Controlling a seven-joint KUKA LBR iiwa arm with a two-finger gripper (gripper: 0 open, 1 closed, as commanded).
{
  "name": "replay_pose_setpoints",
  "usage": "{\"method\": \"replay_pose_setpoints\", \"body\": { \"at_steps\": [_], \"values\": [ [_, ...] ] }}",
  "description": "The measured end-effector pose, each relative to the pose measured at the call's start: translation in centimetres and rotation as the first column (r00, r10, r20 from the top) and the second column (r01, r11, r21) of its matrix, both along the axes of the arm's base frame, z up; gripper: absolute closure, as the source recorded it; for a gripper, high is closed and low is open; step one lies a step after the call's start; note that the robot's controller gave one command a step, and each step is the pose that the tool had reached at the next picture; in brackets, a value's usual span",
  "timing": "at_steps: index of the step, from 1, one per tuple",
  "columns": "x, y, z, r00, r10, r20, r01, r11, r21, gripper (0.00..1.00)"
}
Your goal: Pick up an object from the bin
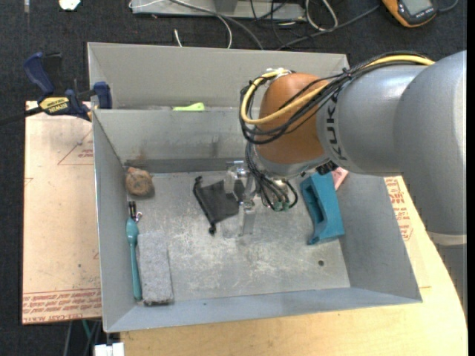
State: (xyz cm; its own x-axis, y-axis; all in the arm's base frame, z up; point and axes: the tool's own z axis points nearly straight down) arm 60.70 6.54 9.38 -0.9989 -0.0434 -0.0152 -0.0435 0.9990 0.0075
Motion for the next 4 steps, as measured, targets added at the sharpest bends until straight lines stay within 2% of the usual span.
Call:
{"method": "replay_pose_setpoints", "body": {
  "at_steps": [1, 2, 3, 4],
  "values": [
    [0.2, 0.3, 0.7, 0.985, -0.17, -0.001, 0.17, 0.985, 0.003, 0.0],
    [0.3, -0.3, 1.8, 0.989, 0.147, 0.004, -0.147, 0.989, -0.003, 0.0],
    [0.7, 0.5, 2.6, 0.919, 0.394, 0.005, -0.394, 0.919, -0.007, 0.0],
    [-0.4, 1.0, 2.0, 0.955, 0.295, 0.005, -0.295, 0.955, -0.004, 0.0]
  ]
}}
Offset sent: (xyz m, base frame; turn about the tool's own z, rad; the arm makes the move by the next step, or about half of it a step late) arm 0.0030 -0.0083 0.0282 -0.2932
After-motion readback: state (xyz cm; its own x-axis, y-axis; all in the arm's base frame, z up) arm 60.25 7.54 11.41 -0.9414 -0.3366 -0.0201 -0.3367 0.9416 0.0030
